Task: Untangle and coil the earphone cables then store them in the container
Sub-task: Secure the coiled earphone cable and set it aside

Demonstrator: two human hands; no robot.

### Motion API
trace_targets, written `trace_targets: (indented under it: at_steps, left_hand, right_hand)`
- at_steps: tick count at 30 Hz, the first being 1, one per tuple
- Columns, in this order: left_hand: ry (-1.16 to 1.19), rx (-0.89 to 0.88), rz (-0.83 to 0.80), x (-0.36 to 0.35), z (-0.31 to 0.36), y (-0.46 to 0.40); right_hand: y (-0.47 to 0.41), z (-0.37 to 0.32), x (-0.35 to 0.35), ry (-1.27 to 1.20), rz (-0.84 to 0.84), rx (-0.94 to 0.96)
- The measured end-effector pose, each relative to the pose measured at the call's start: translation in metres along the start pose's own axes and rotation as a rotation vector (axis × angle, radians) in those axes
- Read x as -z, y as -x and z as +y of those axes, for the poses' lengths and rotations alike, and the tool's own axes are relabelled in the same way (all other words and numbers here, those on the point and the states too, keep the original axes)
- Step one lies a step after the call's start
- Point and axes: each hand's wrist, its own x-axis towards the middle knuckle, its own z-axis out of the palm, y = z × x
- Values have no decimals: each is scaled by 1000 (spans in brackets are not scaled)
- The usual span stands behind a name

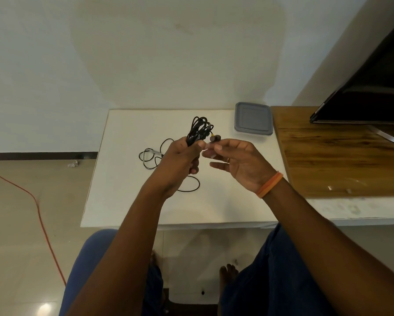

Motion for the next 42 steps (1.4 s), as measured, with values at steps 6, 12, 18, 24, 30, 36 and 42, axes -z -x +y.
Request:
trace_targets:
  at_steps: [6, 12, 18, 24, 30, 36, 42]
  left_hand:
    - [-25, 7, 57, 5, -1, 2]
    - [-47, -6, 58, 6, 3, 4]
    - [-151, -6, 126, 8, 0, 2]
    - [-256, 7, 203, 6, -7, -1]
    - [-9, 224, 181, 8, 0, -1]
    - [-190, 69, 284, -1, -10, -3]
    - [-164, 263, 247, -7, -8, 0]
  right_hand:
    - [4, -1, -4, 171, 112, 50]
    - [6, 1, -18, 276, 138, 92]
    - [3, 0, -22, 165, 149, 50]
    - [2, 2, -22, -17, 185, -91]
    - [1, 6, -17, -2, 291, -155]
    - [4, 12, -31, 80, 310, -179]
    - [0, 20, -41, 297, 327, -144]
